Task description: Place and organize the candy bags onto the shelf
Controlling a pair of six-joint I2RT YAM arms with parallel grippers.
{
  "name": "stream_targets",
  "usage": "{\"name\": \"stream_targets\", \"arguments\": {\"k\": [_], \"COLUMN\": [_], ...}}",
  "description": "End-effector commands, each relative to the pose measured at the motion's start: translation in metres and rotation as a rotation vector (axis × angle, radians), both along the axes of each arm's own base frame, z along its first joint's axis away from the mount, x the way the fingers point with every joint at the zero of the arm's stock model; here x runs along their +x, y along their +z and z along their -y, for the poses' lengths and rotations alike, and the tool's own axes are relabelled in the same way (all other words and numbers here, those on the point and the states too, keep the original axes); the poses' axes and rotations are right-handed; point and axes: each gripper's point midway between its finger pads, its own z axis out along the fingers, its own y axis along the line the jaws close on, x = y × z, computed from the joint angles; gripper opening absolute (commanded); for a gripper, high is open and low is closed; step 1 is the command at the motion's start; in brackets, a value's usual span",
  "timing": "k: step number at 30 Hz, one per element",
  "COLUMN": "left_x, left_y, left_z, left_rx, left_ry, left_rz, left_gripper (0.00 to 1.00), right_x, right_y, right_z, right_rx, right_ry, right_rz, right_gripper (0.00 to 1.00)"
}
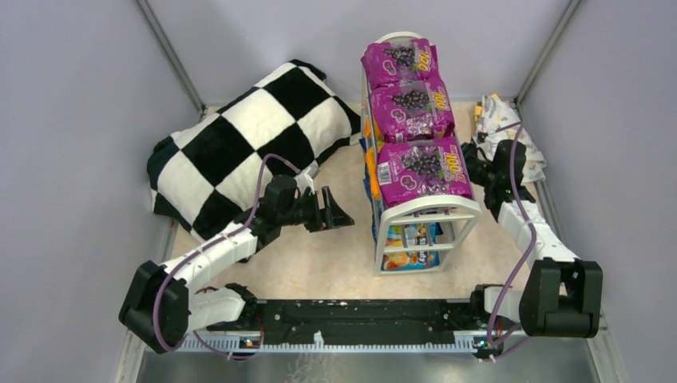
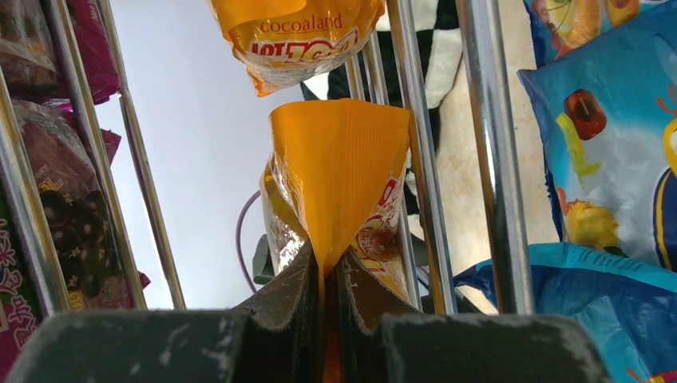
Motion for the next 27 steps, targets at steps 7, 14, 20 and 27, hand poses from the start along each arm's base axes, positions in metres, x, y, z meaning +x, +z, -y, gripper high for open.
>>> {"name": "stream_targets", "arguments": {"k": [7, 14, 20, 27], "left_x": [0.002, 0.002, 0.002, 0.003], "left_y": [0.003, 0.002, 0.001, 0.001], "left_z": [-0.001, -0.001, -0.001, -0.002], "left_rx": [-0.009, -0.003, -0.002, 0.0], "left_ry": [-0.005, -0.006, -0.009, -0.005], "left_rz": [0.039, 0.043, 0.044, 0.043], "left_gripper": [0.77, 0.77, 0.77, 0.77], "right_x": [0.027, 0.028, 0.026, 0.012], "right_y": [0.007, 0.006, 0.005, 0.007], "right_z": [0.021, 0.022, 0.031, 0.047], "right_rx": [-0.113, -0.151, -0.291, -0.443], "right_ry": [-0.114, -0.106, -0.106, -0.113], "right_rz": [0.072, 0.106, 0.141, 0.175], "right_gripper": [0.0, 0.01, 0.18, 0.44]}}
